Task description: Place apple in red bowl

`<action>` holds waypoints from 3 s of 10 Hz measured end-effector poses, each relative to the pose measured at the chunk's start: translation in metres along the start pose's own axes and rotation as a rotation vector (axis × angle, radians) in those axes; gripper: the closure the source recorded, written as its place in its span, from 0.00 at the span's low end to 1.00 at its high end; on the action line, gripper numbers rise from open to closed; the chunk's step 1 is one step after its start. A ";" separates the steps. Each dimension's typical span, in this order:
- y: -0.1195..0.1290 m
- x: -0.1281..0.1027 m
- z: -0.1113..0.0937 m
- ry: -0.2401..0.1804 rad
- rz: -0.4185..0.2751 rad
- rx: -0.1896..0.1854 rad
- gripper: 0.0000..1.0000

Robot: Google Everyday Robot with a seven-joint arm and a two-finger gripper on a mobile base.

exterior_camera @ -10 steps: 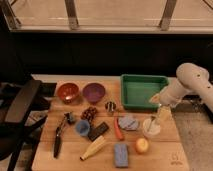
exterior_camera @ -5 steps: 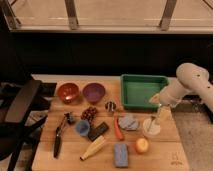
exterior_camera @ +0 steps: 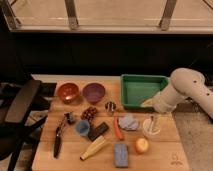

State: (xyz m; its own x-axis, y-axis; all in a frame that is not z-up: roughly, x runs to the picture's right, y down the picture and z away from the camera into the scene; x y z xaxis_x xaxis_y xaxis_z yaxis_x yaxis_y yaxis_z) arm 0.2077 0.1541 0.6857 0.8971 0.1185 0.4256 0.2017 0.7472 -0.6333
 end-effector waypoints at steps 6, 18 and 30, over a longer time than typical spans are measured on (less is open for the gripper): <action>0.046 -0.039 0.045 0.083 -0.247 -0.033 0.20; 0.060 0.018 0.152 0.148 -0.131 -0.161 0.21; -0.007 -0.031 0.022 -0.039 -0.098 0.154 1.00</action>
State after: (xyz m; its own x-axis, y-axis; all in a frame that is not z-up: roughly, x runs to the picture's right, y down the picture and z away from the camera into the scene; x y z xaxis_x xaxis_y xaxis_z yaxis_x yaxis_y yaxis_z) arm 0.1692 0.1595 0.6915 0.8598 0.0634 0.5067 0.2217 0.8475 -0.4823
